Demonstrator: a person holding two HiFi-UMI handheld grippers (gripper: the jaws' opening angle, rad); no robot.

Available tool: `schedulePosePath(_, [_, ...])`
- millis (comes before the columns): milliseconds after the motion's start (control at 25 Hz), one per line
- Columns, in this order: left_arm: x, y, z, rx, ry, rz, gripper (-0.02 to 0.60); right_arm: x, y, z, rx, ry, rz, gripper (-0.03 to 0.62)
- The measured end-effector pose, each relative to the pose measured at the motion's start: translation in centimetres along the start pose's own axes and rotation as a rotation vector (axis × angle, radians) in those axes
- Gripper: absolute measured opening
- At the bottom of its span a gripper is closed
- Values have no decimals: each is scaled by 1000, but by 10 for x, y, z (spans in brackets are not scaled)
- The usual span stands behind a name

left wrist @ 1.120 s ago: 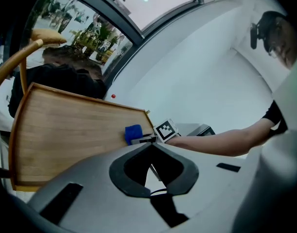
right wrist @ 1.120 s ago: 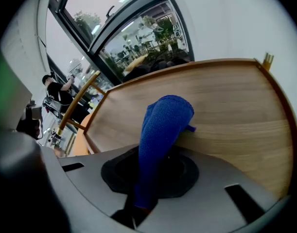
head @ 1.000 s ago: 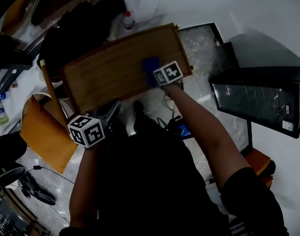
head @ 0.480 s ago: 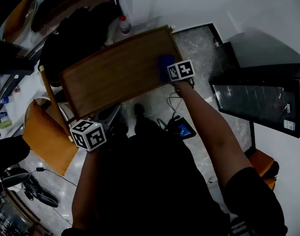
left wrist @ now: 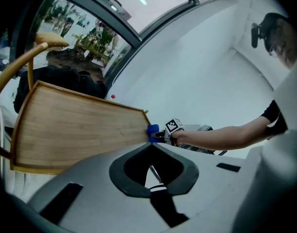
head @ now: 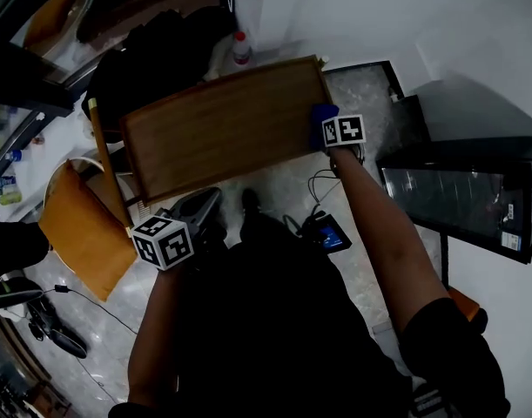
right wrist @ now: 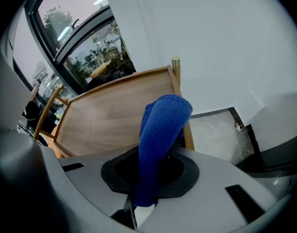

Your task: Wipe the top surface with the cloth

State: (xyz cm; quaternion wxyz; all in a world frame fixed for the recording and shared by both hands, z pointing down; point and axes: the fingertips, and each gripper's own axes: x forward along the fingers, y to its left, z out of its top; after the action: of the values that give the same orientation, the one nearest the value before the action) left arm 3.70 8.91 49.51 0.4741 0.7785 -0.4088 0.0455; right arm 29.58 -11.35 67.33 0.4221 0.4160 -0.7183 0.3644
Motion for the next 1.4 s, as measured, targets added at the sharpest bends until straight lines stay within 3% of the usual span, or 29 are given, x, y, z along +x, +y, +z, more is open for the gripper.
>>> schedulePosePath(120, [-11,6,-5,-14,-23,24,11,1,-2,6,-5,-25,7,69])
schedulePosePath(200, [-24,5,-9,-25,-33,34,11,-5,12,0,-13,-61,107,69])
schedulePosePath(280, [-40,0,-9,-38,-53,40,11,-30,48,6,84,-180,338,69])
schedulePosePath(400, [-57,6,12,-40,-151,63,11,-107,138,86,226,-521,881,69])
schedulePosePath(520, [-77,16,39,-17,-261,89,11,-203,218,143,164,-781,1278,69])
schedulePosePath(600, [-93,18,66,13,-360,101,11,-267,258,165,97,-909,1487,69])
schedulePosePath(720, [-115,5,108,65,-481,83,11,-354,298,181,4,-1056,1734,69])
schedulePosePath(840, [-133,-15,144,143,-555,64,11,-407,330,173,-126,-1048,1913,69])
schedulePosePath(960, [-151,-45,171,248,-610,34,11,-423,361,151,-313,-976,1918,69])
schedulePosePath(1080, [-165,-82,184,373,-632,-15,11,-424,389,133,-501,-934,1773,69])
schedulePosePath(1240, [-176,-118,191,520,-633,-7,11,-406,399,139,-592,-888,1489,69])
schedulePosePath(1360, [-175,-122,194,541,-608,44,11,-371,396,139,-754,-854,1179,69])
schedulePosePath(1400, [-172,-122,192,541,-593,43,11,-362,394,135,-800,-840,1122,69])
